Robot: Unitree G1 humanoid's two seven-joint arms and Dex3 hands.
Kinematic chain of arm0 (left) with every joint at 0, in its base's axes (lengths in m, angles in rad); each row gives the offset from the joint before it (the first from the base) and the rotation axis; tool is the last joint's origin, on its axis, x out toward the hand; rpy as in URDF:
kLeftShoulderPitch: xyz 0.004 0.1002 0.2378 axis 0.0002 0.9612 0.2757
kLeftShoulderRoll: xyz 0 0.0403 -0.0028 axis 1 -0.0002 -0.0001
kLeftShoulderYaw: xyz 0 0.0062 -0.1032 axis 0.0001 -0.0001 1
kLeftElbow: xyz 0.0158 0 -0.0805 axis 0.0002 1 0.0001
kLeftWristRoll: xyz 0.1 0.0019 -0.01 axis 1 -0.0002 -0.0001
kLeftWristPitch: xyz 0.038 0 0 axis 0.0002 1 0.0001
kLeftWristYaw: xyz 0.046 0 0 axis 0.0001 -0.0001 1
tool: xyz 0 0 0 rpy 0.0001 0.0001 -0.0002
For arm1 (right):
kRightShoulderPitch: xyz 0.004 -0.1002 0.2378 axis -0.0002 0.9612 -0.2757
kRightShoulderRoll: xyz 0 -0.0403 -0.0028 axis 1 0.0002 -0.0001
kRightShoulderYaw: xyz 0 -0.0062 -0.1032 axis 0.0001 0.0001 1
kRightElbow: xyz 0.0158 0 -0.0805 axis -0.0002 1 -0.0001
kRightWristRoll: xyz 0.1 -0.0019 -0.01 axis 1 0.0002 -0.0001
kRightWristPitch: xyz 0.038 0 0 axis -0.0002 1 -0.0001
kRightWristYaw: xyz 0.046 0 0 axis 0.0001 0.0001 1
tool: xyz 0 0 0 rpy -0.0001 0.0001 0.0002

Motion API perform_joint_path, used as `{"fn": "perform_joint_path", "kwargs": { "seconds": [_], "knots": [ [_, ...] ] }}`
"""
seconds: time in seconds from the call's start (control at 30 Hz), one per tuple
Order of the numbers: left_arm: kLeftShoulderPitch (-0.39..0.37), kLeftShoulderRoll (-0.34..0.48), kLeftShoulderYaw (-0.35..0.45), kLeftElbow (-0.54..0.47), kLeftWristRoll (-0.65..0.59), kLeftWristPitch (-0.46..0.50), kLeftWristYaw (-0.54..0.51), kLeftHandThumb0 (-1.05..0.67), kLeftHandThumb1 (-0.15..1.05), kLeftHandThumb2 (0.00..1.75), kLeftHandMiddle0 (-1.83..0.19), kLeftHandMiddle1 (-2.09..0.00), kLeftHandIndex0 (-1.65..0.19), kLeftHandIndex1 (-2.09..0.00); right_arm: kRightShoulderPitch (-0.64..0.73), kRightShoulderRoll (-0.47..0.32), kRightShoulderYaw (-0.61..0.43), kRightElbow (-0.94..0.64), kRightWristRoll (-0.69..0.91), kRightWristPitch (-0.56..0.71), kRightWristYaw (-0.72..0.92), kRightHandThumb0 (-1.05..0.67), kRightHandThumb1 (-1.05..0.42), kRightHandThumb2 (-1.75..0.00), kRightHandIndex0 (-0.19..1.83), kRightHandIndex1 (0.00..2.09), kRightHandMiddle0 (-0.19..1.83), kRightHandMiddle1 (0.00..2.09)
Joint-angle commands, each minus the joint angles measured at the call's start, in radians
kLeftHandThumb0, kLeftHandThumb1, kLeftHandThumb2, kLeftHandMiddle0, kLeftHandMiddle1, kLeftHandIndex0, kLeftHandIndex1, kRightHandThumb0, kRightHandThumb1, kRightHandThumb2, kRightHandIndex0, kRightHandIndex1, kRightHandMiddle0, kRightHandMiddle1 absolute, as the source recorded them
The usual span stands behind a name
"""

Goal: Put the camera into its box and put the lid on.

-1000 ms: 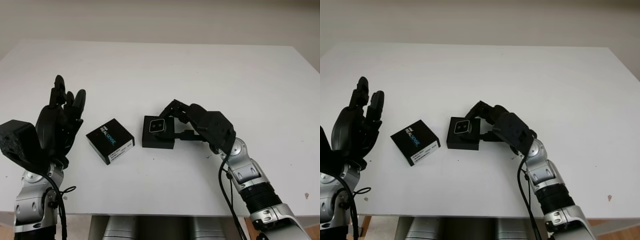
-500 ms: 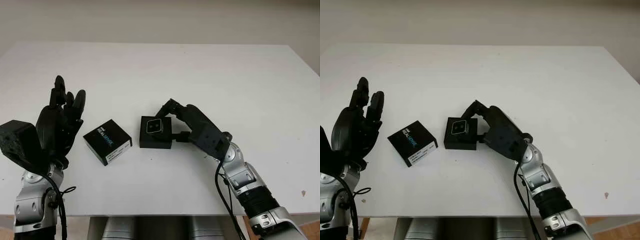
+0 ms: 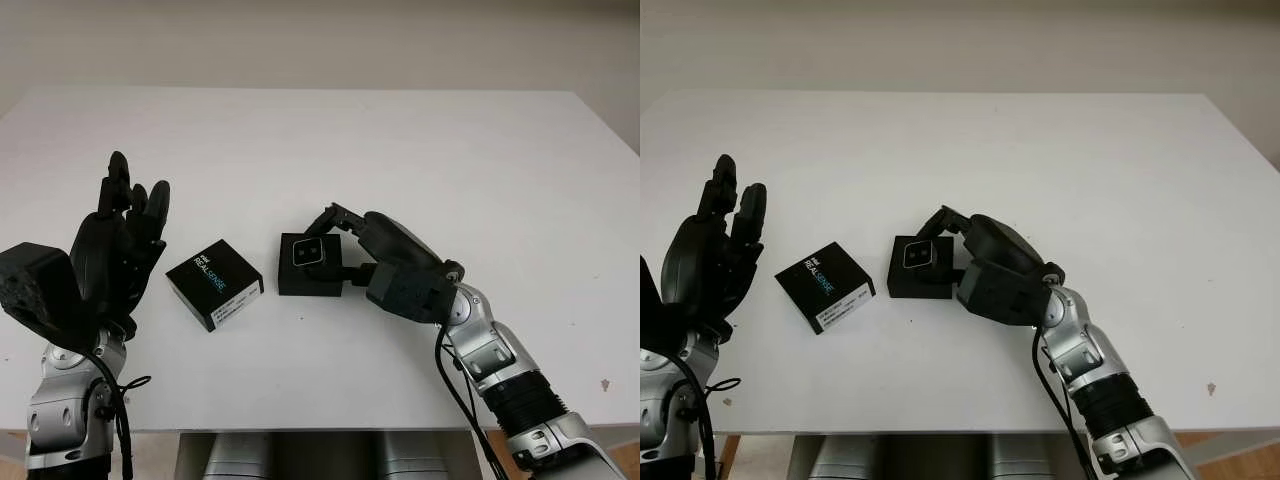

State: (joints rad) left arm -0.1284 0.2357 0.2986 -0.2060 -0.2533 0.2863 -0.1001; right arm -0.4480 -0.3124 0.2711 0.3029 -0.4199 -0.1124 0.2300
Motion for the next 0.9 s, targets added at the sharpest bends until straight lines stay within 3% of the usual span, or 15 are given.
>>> {"fn": "perform_joint_path", "kwargs": {
  "seconds": [0.0,0.37,0.87],
  "knots": [
    [-0.012,0.013,0.001,-0.009,0.001,0.007,0.000,-0.70,1.05,0.32,0.19,0.00,0.19,0.00,0.009,0.004,0.016,-0.030,-0.005,0.002,0.010,-0.53,-0.93,-0.05,0.17,0.03,0.24,0.65],
    [-0.017,0.014,0.007,-0.020,-0.002,0.032,0.011,-0.70,1.05,0.29,0.19,-0.01,0.19,-0.02,-0.028,-0.040,-0.067,-0.132,0.037,0.041,0.025,-0.58,-0.90,-0.05,0.10,0.04,0.21,0.33],
    [-0.017,0.013,0.005,-0.011,-0.004,0.020,-0.002,-0.69,1.05,0.31,0.19,0.00,0.19,0.00,-0.088,-0.076,-0.137,-0.250,0.065,0.104,0.037,-0.55,-0.88,-0.05,0.10,0.05,0.22,0.26]
  ]
}}
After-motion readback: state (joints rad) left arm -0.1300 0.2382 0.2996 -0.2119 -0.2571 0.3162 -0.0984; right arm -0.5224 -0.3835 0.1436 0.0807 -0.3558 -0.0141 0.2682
